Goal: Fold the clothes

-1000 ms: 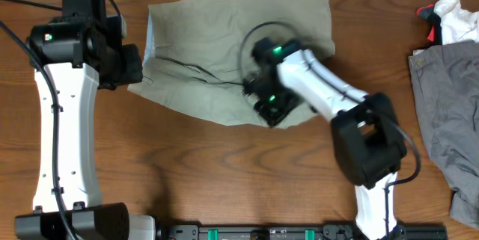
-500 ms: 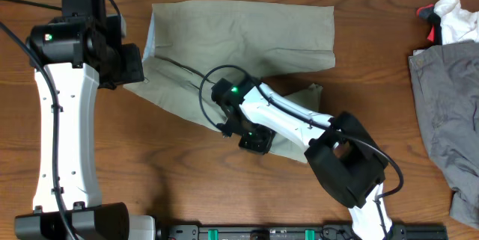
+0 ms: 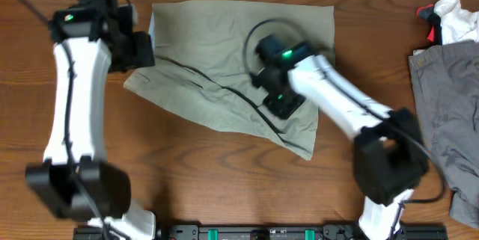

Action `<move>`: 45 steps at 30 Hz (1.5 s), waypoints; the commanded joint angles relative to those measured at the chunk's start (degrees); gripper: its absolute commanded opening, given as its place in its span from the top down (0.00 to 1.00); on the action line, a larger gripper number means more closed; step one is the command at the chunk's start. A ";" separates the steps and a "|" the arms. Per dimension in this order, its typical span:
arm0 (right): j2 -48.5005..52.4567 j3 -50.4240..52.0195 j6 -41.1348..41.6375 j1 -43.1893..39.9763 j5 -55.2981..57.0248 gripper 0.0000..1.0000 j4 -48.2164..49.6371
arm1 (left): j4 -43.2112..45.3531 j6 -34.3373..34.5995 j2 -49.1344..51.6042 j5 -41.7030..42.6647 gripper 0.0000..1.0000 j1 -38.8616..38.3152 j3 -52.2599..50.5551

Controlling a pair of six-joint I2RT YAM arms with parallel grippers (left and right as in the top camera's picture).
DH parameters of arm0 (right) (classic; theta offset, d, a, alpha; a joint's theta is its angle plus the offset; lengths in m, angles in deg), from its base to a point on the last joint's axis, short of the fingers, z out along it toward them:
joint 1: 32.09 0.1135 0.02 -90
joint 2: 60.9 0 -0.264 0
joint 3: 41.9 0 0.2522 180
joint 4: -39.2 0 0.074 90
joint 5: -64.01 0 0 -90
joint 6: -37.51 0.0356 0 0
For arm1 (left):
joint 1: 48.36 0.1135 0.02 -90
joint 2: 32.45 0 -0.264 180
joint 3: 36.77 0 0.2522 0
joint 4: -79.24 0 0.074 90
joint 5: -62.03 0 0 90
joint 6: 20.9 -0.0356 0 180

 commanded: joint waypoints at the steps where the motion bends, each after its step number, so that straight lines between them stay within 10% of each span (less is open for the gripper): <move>1: -3.65 0.17 -0.20 -4.42 -11.28 0.66 0.00 | 3.48 -2.10 4.81 1.05 0.40 -0.46 0.22; 19: -4.81 0.17 0.09 -10.60 -14.27 0.61 -2.75 | 20.26 -10.14 23.02 -4.33 0.34 -0.44 0.22; 21: -4.81 0.17 0.09 -10.60 -14.27 0.62 -2.62 | 19.65 -10.40 23.10 -4.31 0.41 -0.44 0.22; 25: -4.81 0.17 0.52 -10.60 -14.23 0.62 -2.25 | 15.47 -10.36 22.60 -4.31 0.92 -0.44 0.39; 45: -4.81 0.17 0.50 -10.60 -14.21 0.58 -2.56 | -15.67 -1.51 12.94 -4.57 0.94 -0.44 0.85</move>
